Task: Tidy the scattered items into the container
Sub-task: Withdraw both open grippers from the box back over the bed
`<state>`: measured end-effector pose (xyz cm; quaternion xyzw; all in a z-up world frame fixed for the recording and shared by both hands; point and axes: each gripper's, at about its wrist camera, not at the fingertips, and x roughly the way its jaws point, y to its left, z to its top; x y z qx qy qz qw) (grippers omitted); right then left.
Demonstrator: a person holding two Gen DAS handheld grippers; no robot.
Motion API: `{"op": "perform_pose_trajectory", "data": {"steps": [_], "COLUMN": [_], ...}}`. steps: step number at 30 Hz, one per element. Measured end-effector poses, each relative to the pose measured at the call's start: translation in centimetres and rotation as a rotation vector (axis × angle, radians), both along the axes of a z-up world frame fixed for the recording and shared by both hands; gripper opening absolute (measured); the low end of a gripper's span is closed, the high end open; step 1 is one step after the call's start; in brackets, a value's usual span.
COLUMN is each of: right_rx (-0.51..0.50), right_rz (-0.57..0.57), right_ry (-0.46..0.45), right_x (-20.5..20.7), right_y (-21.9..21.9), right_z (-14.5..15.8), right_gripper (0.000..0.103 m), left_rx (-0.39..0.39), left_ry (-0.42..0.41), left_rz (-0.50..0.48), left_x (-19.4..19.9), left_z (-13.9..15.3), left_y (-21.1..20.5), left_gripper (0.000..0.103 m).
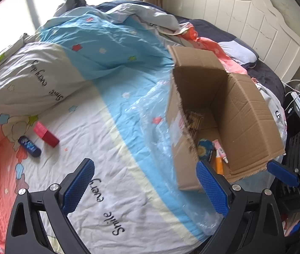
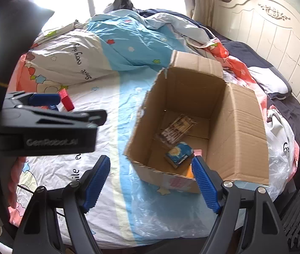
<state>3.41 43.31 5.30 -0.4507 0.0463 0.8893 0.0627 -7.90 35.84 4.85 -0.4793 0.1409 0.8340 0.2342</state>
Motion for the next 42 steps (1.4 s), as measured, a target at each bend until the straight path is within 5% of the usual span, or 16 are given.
{"op": "perform_pose_trajectory", "data": {"steps": [11,42], "right_rx": [0.014,0.031], "right_rz": [0.096,0.246], "right_ry": [-0.008,0.006], "right_x": [-0.2,-1.3], "right_y": [-5.0,-13.5], "right_z": [-0.4,-0.1], "right_gripper": [0.076,0.076], "left_rx": [-0.008,0.006], "left_ry": [-0.033,-0.071], "left_rz": [0.106,0.318], "left_x": [1.2,3.7], "left_z": [-1.0,-2.1], "left_y": [-8.0,-19.9], "left_gripper": [0.099,0.099]}}
